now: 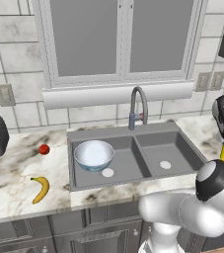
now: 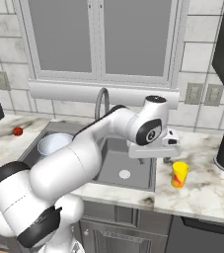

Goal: Remove the banana and apple from the sink. Then move the bowl and cup from the counter to the sink for washing.

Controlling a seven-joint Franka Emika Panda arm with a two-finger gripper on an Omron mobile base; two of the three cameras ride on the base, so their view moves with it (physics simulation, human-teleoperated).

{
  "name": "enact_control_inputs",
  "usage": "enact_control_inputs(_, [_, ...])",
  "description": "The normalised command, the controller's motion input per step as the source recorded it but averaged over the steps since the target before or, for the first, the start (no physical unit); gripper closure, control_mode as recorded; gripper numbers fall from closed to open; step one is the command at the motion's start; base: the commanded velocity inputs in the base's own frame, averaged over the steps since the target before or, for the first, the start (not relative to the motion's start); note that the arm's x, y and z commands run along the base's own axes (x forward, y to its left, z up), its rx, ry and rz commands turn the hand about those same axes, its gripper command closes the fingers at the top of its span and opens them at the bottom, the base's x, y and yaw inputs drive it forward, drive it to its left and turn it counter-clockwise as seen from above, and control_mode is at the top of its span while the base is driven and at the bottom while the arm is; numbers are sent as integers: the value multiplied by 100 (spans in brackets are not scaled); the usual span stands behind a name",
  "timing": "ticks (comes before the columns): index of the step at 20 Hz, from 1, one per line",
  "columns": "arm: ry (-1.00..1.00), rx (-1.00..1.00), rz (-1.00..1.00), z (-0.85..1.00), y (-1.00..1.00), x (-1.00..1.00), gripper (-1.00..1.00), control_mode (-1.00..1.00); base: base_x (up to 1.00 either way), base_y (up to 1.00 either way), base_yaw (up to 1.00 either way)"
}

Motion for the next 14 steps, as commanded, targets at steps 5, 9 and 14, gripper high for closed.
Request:
enact_control_inputs(5, [2,0,0,-2,-10,8,-100,-100,0,0,0])
enact_control_inputs(9, [1,0,0,-4,-5,7,-100,-100,0,0,0])
enact_control_inputs(14, [1,0,0,-8,-4,5,-100,-100,0,0,0])
